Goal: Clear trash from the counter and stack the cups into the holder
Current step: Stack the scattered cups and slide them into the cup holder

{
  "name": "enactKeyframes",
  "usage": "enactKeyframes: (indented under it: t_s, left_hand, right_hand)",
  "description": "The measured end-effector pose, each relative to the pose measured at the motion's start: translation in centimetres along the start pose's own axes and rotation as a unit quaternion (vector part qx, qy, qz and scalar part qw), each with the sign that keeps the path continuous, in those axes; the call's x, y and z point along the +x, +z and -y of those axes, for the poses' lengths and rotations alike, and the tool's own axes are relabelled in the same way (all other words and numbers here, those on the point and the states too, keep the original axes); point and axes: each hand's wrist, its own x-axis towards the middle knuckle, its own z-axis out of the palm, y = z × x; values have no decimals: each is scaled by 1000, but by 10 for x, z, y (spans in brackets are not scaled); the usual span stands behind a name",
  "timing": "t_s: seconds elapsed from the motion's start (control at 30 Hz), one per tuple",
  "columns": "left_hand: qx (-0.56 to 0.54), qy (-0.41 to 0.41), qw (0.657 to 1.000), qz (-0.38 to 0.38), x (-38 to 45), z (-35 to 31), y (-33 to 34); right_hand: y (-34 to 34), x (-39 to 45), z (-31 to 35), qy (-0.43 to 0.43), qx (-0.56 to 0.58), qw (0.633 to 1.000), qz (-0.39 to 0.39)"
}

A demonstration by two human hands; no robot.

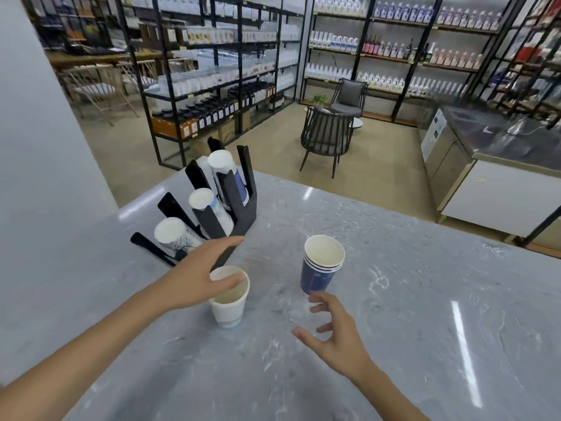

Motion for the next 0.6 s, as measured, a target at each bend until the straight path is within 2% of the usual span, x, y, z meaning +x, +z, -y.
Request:
enactKeyframes:
  t_s: [0.13,0.23,0.4,0.6]
  left_hand:
    - [13,-36,999,-28,-45,26,11]
    - [-51,-69,996,-12,-65,49,24]
    - [-99,-107,989,14,-71,84,46]
    - [-128,-88,987,32,-62,104,62]
  right_hand:
    - [43,7,12,-9,-11,998,59]
    - [73,16,21,-9,-4,997,75]
    - [113,29,29,-2,-1,997,79]
    - [143,32,32,31,22,997,60]
